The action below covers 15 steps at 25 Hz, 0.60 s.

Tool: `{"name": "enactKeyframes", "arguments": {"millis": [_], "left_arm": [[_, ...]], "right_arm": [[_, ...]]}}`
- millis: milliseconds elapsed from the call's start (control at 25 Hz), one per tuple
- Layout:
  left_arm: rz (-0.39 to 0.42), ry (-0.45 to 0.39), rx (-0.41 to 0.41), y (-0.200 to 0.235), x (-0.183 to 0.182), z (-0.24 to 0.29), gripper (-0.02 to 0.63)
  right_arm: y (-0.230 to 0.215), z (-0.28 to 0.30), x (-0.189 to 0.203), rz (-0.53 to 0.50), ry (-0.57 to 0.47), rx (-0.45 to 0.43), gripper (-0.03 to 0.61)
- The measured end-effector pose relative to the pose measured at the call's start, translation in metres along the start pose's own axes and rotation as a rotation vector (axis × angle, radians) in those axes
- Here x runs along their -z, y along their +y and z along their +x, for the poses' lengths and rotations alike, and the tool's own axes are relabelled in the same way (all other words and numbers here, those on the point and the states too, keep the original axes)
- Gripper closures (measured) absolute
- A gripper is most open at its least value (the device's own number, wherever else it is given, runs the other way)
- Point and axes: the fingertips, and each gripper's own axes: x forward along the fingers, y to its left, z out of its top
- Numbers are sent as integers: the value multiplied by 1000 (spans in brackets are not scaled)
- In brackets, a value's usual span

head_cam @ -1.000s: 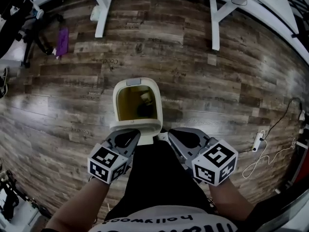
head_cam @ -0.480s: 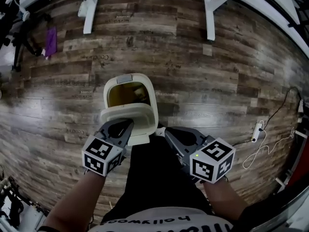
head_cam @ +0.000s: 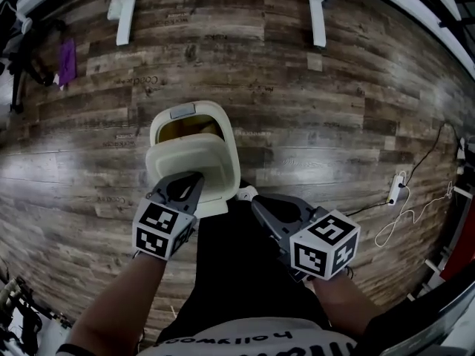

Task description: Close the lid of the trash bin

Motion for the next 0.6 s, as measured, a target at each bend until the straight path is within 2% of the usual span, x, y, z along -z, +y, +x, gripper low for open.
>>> {"name": "enactKeyframes", "arguments": {"millis": [280,480,600], "left_arm": [[9,74,-9,18,20,13,607],[87,138,34,21,23,24,607],[88,161,22,29,22,31,607]], "right_arm": [[0,2,9,26,2,3,569],[-4,7,13,46,10,-2,569],[-7,9,15,58,13,0,569]]}}
